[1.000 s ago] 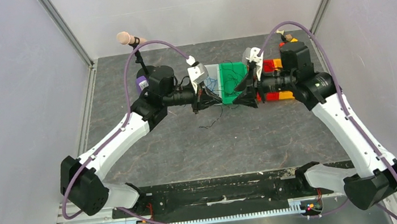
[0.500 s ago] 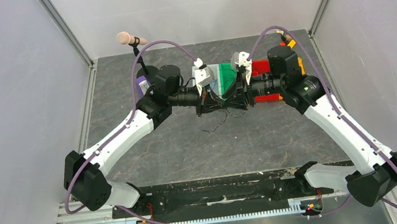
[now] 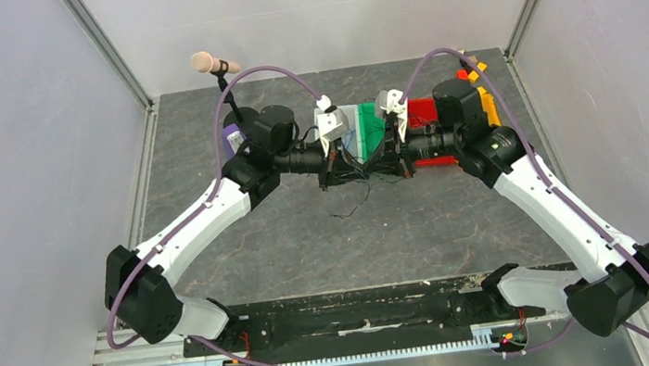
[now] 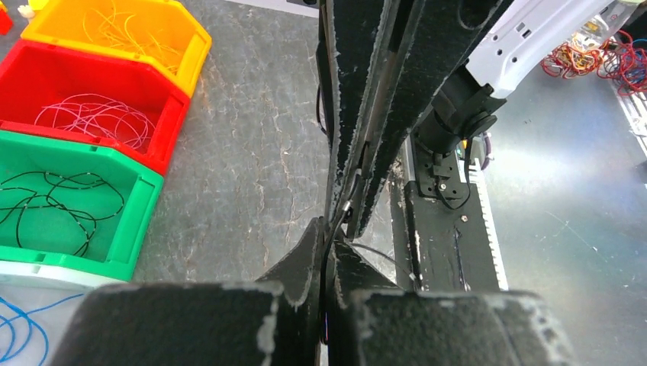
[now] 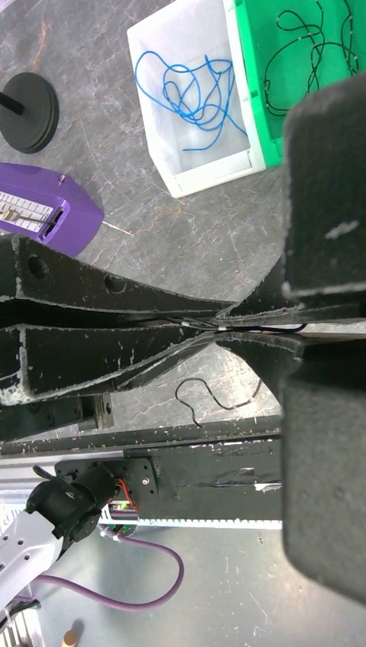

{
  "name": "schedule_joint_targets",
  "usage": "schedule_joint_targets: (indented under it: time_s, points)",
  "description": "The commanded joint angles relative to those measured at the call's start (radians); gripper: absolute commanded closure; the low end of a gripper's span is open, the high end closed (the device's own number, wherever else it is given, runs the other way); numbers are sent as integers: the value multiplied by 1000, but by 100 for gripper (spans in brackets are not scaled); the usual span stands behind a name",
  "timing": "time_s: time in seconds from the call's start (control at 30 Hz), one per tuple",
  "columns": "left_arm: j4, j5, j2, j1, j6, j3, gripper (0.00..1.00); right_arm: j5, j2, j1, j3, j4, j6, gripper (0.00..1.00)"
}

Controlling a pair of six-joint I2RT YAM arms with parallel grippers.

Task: Untangle the cables

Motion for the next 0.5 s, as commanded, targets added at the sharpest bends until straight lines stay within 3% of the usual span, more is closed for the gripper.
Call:
schedule_joint_targets:
  time_s: [0.0,0.17,0.27,0.47]
  points:
    - [9,-3,-19,-4,14,19,88,27,-27,2,3,42,24,100]
    - [-20,1,-62,44,-27,-42,50,45,-42,-40,17,72,51,100]
    - [-14,14,-103,80,-56,-87,33,49,-38,-77,13,98,70,100]
    - [-5,1,-192,181,-143,-170,26,191,4,-152,13,91,67,100]
